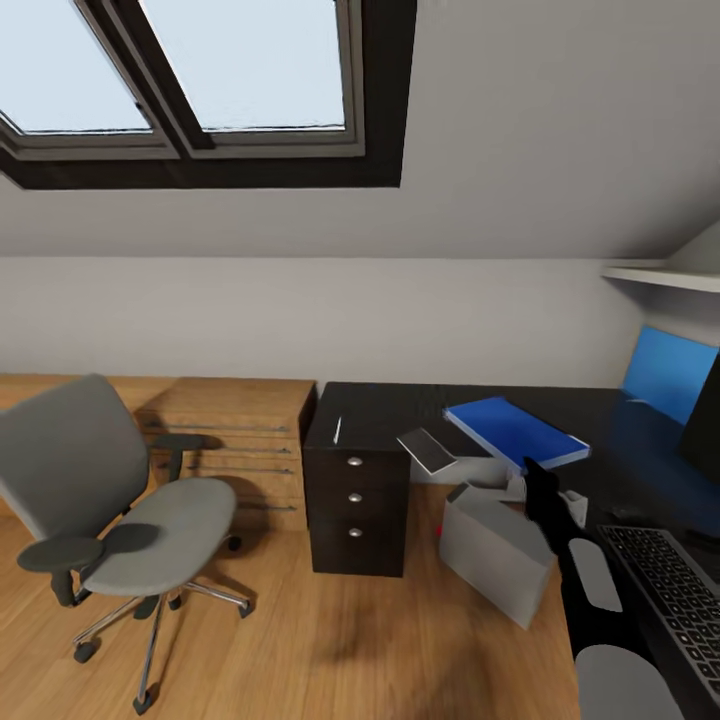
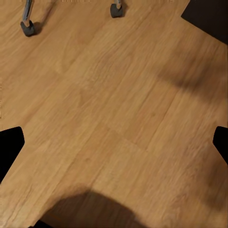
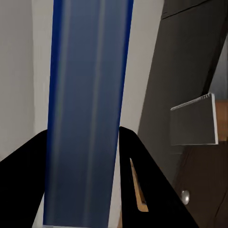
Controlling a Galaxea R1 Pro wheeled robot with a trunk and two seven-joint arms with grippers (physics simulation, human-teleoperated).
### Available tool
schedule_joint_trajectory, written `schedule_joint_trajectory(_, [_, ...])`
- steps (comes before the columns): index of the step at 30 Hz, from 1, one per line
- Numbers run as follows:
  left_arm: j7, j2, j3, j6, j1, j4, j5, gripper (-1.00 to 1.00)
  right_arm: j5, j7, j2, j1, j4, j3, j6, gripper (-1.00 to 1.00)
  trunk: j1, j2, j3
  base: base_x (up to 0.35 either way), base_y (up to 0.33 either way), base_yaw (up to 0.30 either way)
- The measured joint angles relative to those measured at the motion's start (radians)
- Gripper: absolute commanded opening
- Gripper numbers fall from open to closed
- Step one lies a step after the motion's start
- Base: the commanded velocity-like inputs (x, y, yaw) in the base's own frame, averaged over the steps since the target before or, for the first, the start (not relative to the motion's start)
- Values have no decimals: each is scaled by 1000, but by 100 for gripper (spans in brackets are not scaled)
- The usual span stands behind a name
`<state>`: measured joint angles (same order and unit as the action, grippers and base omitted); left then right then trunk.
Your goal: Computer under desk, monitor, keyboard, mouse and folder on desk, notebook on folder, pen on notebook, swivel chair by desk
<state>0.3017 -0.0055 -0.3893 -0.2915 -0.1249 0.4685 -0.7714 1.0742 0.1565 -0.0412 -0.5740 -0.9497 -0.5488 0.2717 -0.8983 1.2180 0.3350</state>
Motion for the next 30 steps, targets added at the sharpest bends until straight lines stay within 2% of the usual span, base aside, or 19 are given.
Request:
schedule_joint_trajectory(4, [0, 0, 2, -1, 0, 0, 3, 100, -3, -8, 0, 0, 0, 2, -43, -100, 8, -14, -6, 0, 0, -215])
schedule_joint_trajectory(10, [-4, 0, 2, -57, 0, 0, 1, 100, -3, -41, 1, 0, 0, 2, -54, -100, 8, -14, -6, 0, 0, -250])
schedule_joint_trajectory(14, [-5, 0, 1, -67, 0, 0, 0, 100, -3, -45, 1, 0, 0, 2, -54, -100, 8, -14, -5, 0, 0, -218])
schedule_joint_trajectory(19, [-5, 0, 1, -70, 0, 0, -1, 100, 0, -42, 0, 0, 1, 2, -48, -100, 8, -14, -4, 0, 0, -53])
schedule_joint_trajectory(26, [-5, 0, 0, -70, 0, -1, -1, 100, 1, -38, -16, 0, 2, 2, -47, -100, 8, -14, -4, 0, 0, -4])
schedule_joint_trajectory(30, [-5, 0, -1, -68, 0, -1, -1, 100, 1, -38, -17, 0, 2, 2, -47, -100, 8, -14, -4, 203, 0, 0])
